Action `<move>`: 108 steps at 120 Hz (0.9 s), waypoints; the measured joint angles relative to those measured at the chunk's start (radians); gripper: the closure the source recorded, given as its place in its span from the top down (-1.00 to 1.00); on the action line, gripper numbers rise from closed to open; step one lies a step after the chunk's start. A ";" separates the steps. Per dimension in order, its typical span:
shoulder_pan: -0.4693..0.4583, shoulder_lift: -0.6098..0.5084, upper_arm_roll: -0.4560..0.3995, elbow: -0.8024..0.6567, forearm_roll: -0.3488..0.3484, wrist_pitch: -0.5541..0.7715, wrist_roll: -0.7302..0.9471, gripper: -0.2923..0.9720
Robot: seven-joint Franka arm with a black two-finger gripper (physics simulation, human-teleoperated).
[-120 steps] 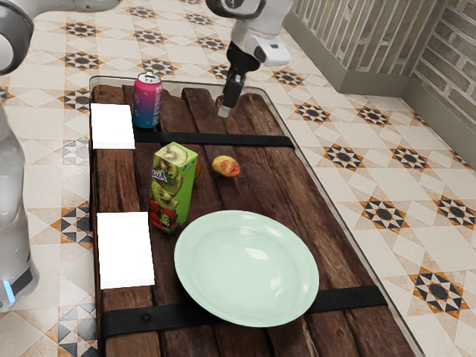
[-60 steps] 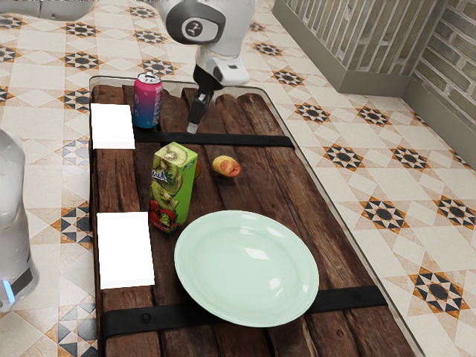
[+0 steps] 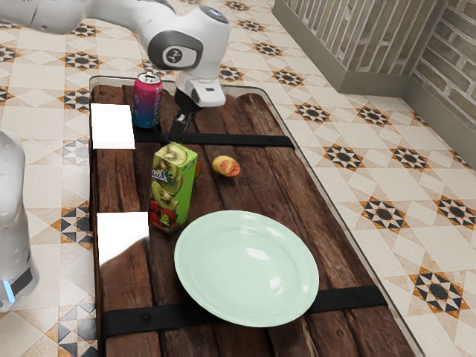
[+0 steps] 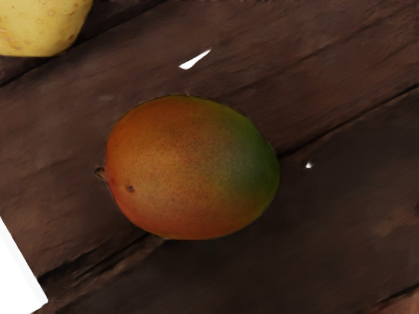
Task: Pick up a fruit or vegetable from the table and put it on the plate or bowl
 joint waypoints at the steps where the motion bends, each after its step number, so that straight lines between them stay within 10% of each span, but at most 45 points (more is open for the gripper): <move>1: 0.000 0.000 0.000 -0.002 0.000 0.003 0.001 0.54; 108: 0.002 0.048 0.021 -0.129 -0.055 0.268 0.043 0.54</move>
